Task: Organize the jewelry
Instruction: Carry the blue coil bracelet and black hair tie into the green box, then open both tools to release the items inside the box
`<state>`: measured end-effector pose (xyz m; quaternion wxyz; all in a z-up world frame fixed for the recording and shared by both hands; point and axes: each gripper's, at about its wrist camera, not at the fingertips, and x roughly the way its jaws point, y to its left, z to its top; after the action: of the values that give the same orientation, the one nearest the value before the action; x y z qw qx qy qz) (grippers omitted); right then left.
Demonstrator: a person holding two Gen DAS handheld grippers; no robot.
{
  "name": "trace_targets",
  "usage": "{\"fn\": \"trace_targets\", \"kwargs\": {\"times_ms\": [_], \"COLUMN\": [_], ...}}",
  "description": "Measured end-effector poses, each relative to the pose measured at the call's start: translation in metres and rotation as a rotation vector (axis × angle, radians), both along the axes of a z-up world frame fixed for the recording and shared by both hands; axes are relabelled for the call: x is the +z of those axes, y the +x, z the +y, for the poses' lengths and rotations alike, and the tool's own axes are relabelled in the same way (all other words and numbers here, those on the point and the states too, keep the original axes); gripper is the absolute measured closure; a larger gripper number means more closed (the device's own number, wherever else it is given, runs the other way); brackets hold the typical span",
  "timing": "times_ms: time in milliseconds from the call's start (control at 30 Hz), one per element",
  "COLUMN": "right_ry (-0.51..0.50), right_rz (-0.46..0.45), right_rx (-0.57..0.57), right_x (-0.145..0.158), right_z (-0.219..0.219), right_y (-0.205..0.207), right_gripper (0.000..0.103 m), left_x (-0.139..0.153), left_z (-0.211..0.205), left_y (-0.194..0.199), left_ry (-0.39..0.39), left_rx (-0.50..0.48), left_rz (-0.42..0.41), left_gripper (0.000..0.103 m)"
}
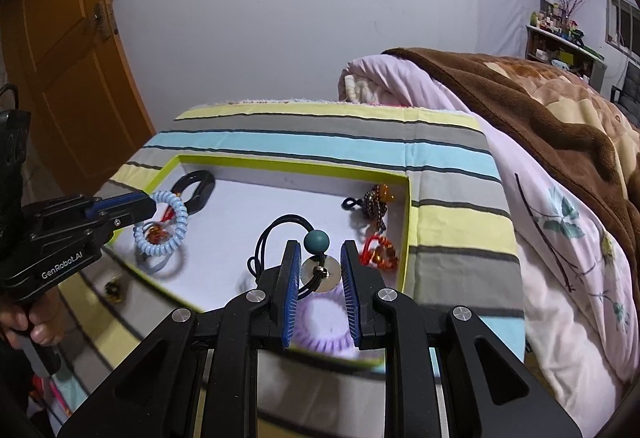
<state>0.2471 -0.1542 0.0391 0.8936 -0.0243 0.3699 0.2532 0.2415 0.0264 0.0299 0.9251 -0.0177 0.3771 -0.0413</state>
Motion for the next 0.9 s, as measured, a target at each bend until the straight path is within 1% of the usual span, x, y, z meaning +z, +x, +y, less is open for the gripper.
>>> {"fn": "trace_targets", "kwargs": {"times_ms": [133,367,500,633,700,767,900], "right_ry": [-0.015,-0.04,-0.055,-0.079,-0.09,-0.088,-0.084], "right_rz": [0.018,0.064,0.074,0.065,0.057,0.053,0.04], "right_rx": [-0.006,-0.006,0.008,0.015,0.014,0.014,0.018], "right_x": [-0.009,-0.026,-0.03,-0.031,-0.031,-0.03,-0.026], "right_z": [0.006,0.013,0.017,0.021,0.021,0.021,0.021], "right_y": [0.017,0.034,0.036,0.035,0.033,0.031,0.025], "right_gripper": [0.082,0.082,0.082,0.081,0.08,0.076,0.076], "left_x": [-0.011,-0.027,-0.03,-0.035,-0.036,-0.035,-0.031], "left_z": [0.004,0.004,0.0,-0.003,-0.003,-0.003,-0.006], "left_y": [0.019,0.035,0.037,0.037,0.037,0.036,0.032], "left_ry": [-0.003,0.007,0.02,0.019,0.02,0.018,0.005], "left_rx": [0.014,0.013,0.001,-0.004,-0.006,-0.008,-0.024], "left_rz": [0.027,0.065,0.071,0.087,0.089,0.088,0.073], "left_gripper": [0.094,0.094,0.094,0.094,0.094,0.094,0.094]}}
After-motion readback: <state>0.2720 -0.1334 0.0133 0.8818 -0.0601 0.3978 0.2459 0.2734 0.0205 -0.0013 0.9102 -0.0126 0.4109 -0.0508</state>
